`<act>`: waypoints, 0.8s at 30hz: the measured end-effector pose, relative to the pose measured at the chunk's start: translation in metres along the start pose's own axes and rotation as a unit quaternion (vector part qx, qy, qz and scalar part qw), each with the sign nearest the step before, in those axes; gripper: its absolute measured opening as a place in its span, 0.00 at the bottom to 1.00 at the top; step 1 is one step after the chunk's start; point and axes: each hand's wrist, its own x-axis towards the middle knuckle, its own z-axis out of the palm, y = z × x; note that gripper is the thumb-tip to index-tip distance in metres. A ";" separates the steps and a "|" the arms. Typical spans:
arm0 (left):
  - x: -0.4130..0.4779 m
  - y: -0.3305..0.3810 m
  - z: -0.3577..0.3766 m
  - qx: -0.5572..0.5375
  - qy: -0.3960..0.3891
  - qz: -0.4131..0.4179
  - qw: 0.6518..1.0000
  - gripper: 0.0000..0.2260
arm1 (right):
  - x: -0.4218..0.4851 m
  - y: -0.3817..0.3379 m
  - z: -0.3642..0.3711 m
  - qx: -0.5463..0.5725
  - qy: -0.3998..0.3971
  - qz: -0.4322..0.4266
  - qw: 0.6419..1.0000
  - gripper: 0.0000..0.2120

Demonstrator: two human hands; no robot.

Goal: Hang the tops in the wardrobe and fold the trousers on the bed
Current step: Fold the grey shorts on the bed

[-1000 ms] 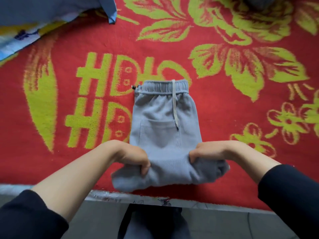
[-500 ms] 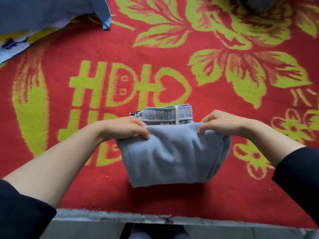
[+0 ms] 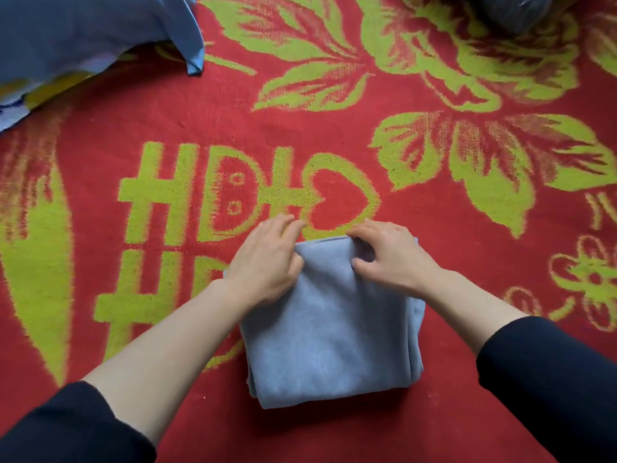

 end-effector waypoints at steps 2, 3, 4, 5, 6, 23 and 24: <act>0.002 -0.002 0.009 -0.084 -0.088 -0.082 0.989 0.26 | 0.006 -0.002 0.002 0.009 -0.055 0.024 0.998 0.28; 0.001 -0.005 0.014 -0.111 -0.120 -0.123 0.979 0.27 | 0.009 -0.004 0.001 0.010 -0.088 0.041 0.995 0.32; 0.000 -0.007 0.018 -0.126 -0.133 -0.147 0.972 0.27 | 0.013 -0.006 0.001 0.005 -0.113 0.053 0.992 0.36; -0.002 -0.008 0.021 -0.133 -0.131 -0.159 0.969 0.28 | 0.016 -0.009 0.000 0.000 -0.132 0.061 0.989 0.37; -0.003 -0.009 0.021 -0.134 -0.127 -0.165 0.969 0.28 | 0.020 -0.012 0.000 -0.006 -0.149 0.068 0.987 0.38; -0.143 0.035 0.040 -0.188 -0.020 -0.210 0.959 0.19 | -0.076 -0.028 0.051 -0.134 -0.002 -0.150 0.980 0.13; -0.158 0.044 0.044 -0.175 -0.004 -0.207 0.962 0.17 | -0.092 -0.029 0.058 -0.145 0.011 -0.165 0.976 0.13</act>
